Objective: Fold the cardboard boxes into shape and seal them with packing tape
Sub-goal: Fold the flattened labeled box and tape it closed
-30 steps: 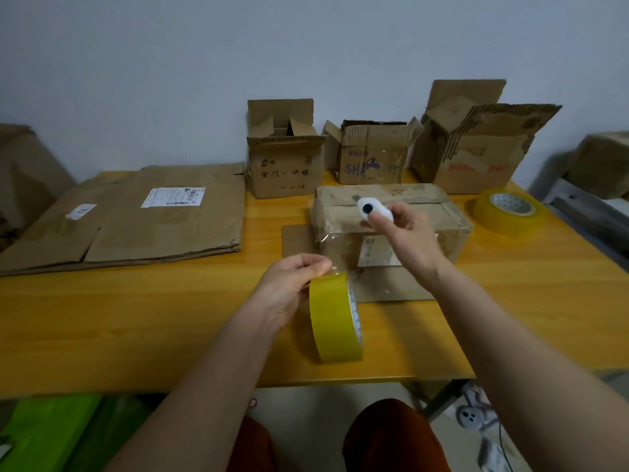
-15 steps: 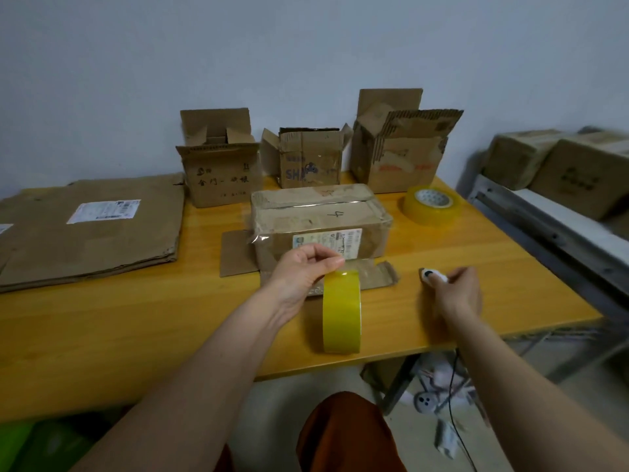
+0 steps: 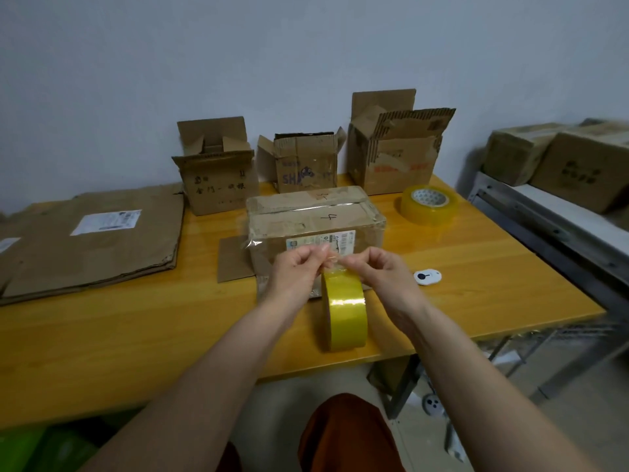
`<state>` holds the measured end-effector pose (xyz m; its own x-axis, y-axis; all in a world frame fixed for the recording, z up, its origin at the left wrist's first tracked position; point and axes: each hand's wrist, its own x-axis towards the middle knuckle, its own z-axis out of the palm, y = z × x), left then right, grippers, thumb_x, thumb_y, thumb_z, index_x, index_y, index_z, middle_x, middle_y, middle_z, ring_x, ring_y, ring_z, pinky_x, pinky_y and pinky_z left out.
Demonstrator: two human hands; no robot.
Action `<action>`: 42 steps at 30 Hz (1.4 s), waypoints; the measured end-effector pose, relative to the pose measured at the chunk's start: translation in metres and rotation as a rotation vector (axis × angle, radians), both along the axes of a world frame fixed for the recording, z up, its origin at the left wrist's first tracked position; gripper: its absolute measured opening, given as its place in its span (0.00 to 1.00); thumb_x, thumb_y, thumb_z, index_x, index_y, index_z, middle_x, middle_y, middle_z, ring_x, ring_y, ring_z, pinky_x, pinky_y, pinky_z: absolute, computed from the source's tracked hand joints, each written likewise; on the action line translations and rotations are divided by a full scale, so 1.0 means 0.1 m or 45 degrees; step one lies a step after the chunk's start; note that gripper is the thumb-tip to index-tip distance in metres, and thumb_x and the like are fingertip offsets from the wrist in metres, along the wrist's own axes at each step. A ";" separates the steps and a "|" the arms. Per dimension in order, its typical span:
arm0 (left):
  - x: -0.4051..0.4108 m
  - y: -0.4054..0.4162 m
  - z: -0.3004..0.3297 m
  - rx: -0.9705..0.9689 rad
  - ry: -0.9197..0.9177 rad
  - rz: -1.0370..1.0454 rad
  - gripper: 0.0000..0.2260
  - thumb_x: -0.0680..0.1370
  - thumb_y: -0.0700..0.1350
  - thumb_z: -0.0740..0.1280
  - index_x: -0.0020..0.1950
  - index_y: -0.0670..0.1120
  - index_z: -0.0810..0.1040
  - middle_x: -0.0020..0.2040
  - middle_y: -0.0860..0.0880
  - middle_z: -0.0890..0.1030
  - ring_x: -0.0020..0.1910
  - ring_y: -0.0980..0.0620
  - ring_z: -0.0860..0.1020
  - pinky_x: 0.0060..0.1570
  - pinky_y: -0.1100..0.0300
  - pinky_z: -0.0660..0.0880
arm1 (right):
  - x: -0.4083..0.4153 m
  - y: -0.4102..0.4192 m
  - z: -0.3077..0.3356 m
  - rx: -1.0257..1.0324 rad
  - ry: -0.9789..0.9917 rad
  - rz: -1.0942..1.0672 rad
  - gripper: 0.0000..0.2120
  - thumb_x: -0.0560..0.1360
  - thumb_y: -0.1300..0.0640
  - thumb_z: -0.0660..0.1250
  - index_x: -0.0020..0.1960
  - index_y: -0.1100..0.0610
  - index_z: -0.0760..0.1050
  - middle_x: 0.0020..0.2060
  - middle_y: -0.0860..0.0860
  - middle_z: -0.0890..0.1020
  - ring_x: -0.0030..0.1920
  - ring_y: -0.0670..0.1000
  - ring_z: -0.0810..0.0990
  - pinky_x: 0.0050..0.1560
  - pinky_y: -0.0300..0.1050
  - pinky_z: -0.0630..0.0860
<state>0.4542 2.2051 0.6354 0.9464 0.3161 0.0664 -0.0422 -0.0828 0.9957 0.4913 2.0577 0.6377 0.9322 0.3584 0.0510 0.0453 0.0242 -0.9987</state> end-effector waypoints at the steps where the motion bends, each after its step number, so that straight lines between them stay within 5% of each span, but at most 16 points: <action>1: 0.00 0.00 -0.01 0.106 -0.022 0.062 0.09 0.79 0.49 0.65 0.44 0.52 0.84 0.45 0.55 0.82 0.47 0.57 0.79 0.51 0.60 0.76 | -0.01 0.02 -0.01 0.031 -0.002 -0.007 0.08 0.75 0.62 0.68 0.37 0.58 0.74 0.43 0.58 0.82 0.42 0.47 0.81 0.39 0.33 0.76; 7: -0.08 -0.01 0.00 0.155 0.005 0.115 0.06 0.79 0.47 0.66 0.52 0.53 0.83 0.50 0.58 0.83 0.57 0.56 0.78 0.60 0.57 0.73 | -0.04 0.10 -0.06 0.036 -0.049 -0.076 0.09 0.77 0.59 0.65 0.38 0.56 0.76 0.39 0.52 0.83 0.41 0.45 0.80 0.43 0.37 0.76; 9: -0.10 0.01 0.01 0.075 0.052 0.098 0.21 0.77 0.45 0.68 0.70 0.51 0.71 0.49 0.56 0.84 0.59 0.54 0.78 0.63 0.53 0.72 | -0.06 0.12 -0.07 0.041 -0.040 -0.118 0.09 0.77 0.58 0.65 0.38 0.56 0.76 0.42 0.53 0.84 0.45 0.48 0.82 0.47 0.42 0.78; 11: -0.12 0.04 0.01 0.044 0.036 0.117 0.30 0.76 0.44 0.70 0.74 0.53 0.62 0.46 0.52 0.85 0.55 0.53 0.80 0.62 0.48 0.73 | -0.07 0.14 -0.08 0.043 -0.054 -0.135 0.09 0.77 0.58 0.65 0.38 0.56 0.77 0.42 0.52 0.84 0.47 0.48 0.83 0.48 0.44 0.79; 16: -0.20 0.05 0.00 0.319 -0.183 0.074 0.12 0.76 0.40 0.69 0.52 0.57 0.78 0.43 0.51 0.82 0.44 0.54 0.79 0.44 0.63 0.78 | -0.11 0.18 -0.08 -0.028 -0.141 -0.212 0.10 0.78 0.56 0.65 0.39 0.56 0.78 0.39 0.53 0.82 0.43 0.51 0.80 0.49 0.50 0.75; 18: -0.21 0.06 0.00 0.331 -0.184 0.044 0.12 0.75 0.39 0.71 0.52 0.55 0.81 0.45 0.51 0.81 0.42 0.61 0.77 0.43 0.69 0.76 | -0.12 0.18 -0.07 -0.040 -0.194 -0.205 0.10 0.78 0.56 0.64 0.39 0.56 0.77 0.38 0.55 0.81 0.42 0.51 0.78 0.48 0.49 0.74; 23: -0.21 0.07 0.04 0.351 -0.063 0.091 0.13 0.72 0.43 0.73 0.57 0.48 0.82 0.47 0.55 0.82 0.45 0.60 0.80 0.47 0.67 0.78 | -0.15 0.15 -0.10 -0.102 -0.374 -0.143 0.09 0.79 0.57 0.63 0.44 0.61 0.77 0.42 0.57 0.81 0.47 0.55 0.78 0.47 0.43 0.74; 30: -0.19 0.01 0.12 0.490 0.014 0.211 0.04 0.72 0.45 0.74 0.41 0.54 0.83 0.44 0.54 0.83 0.43 0.59 0.79 0.47 0.62 0.77 | -0.14 0.14 -0.10 -0.223 -0.508 -0.155 0.07 0.79 0.61 0.61 0.47 0.61 0.77 0.49 0.57 0.79 0.51 0.50 0.77 0.50 0.36 0.73; 33: -0.18 -0.05 0.13 0.630 0.085 0.313 0.05 0.72 0.48 0.74 0.40 0.57 0.80 0.52 0.53 0.73 0.54 0.55 0.70 0.56 0.60 0.69 | -0.12 0.15 -0.13 -0.335 -0.463 -0.224 0.08 0.80 0.59 0.60 0.57 0.57 0.75 0.52 0.52 0.79 0.54 0.48 0.78 0.51 0.31 0.72; 35: -0.16 -0.06 0.14 0.579 0.091 0.316 0.05 0.73 0.46 0.73 0.41 0.55 0.79 0.54 0.52 0.70 0.57 0.54 0.69 0.56 0.62 0.66 | -0.10 0.11 -0.10 -0.234 -0.364 -0.217 0.20 0.80 0.59 0.60 0.71 0.53 0.63 0.56 0.50 0.78 0.55 0.48 0.79 0.55 0.38 0.75; 37: -0.16 -0.06 0.14 0.539 0.068 0.274 0.04 0.74 0.44 0.72 0.42 0.52 0.79 0.55 0.51 0.72 0.56 0.53 0.71 0.54 0.63 0.68 | -0.09 0.04 -0.07 -0.148 -0.404 -0.134 0.28 0.79 0.59 0.62 0.75 0.48 0.55 0.59 0.49 0.76 0.56 0.46 0.79 0.56 0.41 0.77; 42: -0.13 -0.12 0.15 0.517 0.008 0.228 0.02 0.74 0.42 0.72 0.42 0.49 0.81 0.51 0.50 0.76 0.54 0.52 0.75 0.57 0.57 0.72 | -0.03 -0.01 -0.01 -0.566 -0.698 -0.109 0.09 0.76 0.57 0.68 0.56 0.54 0.79 0.53 0.48 0.80 0.52 0.45 0.78 0.54 0.46 0.78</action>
